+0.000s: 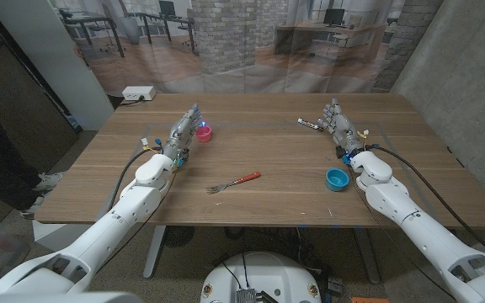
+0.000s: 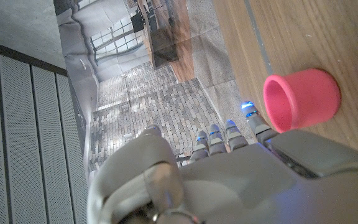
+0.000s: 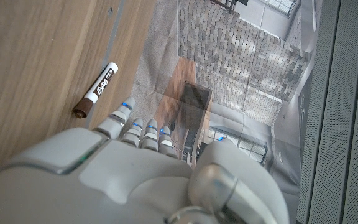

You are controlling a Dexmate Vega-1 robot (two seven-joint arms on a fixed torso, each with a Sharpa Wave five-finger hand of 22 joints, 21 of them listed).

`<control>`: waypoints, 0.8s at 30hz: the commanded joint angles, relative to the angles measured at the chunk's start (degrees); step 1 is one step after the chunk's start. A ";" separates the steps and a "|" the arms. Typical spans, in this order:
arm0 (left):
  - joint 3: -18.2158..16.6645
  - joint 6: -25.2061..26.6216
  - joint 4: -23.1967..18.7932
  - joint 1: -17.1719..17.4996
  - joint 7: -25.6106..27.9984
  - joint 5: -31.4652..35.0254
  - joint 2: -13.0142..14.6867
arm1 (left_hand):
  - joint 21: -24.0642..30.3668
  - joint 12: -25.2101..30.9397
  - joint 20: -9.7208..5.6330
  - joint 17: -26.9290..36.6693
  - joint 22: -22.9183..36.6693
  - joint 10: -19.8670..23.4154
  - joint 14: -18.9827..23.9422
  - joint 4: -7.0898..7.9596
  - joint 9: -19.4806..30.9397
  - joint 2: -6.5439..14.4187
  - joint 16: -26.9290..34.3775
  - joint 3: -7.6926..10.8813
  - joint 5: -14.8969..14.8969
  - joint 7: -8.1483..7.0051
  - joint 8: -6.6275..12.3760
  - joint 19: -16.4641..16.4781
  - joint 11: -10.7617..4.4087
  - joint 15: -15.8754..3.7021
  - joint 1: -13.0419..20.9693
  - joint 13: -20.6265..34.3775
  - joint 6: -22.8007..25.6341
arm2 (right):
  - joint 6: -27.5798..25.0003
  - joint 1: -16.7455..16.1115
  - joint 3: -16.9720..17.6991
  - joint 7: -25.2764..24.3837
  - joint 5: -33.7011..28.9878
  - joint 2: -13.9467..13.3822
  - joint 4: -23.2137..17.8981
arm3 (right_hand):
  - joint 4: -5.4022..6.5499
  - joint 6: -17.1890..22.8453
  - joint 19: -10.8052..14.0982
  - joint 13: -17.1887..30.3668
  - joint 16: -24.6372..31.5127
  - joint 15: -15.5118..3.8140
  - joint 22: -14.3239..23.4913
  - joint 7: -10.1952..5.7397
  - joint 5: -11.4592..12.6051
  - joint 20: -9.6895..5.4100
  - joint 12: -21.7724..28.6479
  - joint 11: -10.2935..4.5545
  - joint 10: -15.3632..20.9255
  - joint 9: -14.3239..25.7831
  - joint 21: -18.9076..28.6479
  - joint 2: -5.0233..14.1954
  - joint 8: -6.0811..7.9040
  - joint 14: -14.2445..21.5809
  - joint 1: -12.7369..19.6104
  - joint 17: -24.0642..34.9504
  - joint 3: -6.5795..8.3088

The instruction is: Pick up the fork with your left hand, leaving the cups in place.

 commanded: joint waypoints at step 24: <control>-1.02 1.24 -4.56 1.59 6.27 10.18 1.49 | -1.07 -1.32 2.73 -0.09 0.01 1.86 1.77 -3.09 0.57 -3.86 0.04 1.66 -1.15 -0.34 -0.92 -0.04 1.06 1.52 0.21 0.32 0.21 | -7.99 -5.19 21.17 12.70 -20.32 19.39 -3.59 | 0.13 0.19 0.47 0.30 0.23 0.11 0.11 0.33 0.17 0.03 -0.43 0.58 0.03 0.19 0.22 -0.08 -0.44 -0.34 0.55 -0.03 -0.02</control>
